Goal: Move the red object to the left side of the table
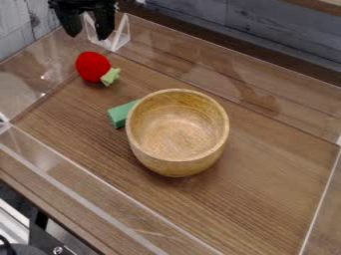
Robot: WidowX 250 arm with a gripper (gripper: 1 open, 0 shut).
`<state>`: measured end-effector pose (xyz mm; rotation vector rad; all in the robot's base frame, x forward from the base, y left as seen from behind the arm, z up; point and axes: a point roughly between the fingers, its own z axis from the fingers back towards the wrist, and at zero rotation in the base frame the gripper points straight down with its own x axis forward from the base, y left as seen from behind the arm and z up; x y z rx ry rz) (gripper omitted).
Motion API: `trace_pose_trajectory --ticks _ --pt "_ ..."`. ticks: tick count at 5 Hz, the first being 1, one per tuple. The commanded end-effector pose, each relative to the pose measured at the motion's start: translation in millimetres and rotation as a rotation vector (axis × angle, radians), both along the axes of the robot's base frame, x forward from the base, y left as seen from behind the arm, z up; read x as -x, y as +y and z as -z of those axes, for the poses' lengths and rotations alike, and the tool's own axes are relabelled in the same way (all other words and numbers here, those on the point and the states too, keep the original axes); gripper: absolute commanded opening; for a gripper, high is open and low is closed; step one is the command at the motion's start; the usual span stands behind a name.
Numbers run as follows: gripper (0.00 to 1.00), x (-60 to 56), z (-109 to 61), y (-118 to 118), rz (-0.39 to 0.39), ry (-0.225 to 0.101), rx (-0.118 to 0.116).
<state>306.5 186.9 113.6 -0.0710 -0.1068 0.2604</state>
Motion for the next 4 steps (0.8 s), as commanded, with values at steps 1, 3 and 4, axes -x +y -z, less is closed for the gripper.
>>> trace_pose_trajectory --ticks 1,3,4 --pt "1.00 -5.4 -22.8 6.1 0.004 -0.057 -0.038" --pt "1.00 -5.6 -20.4 0.9 0.034 -0.044 -0.024" --pt "1.00 -4.7 -19.8 -3.8 0.052 -0.036 -0.015"
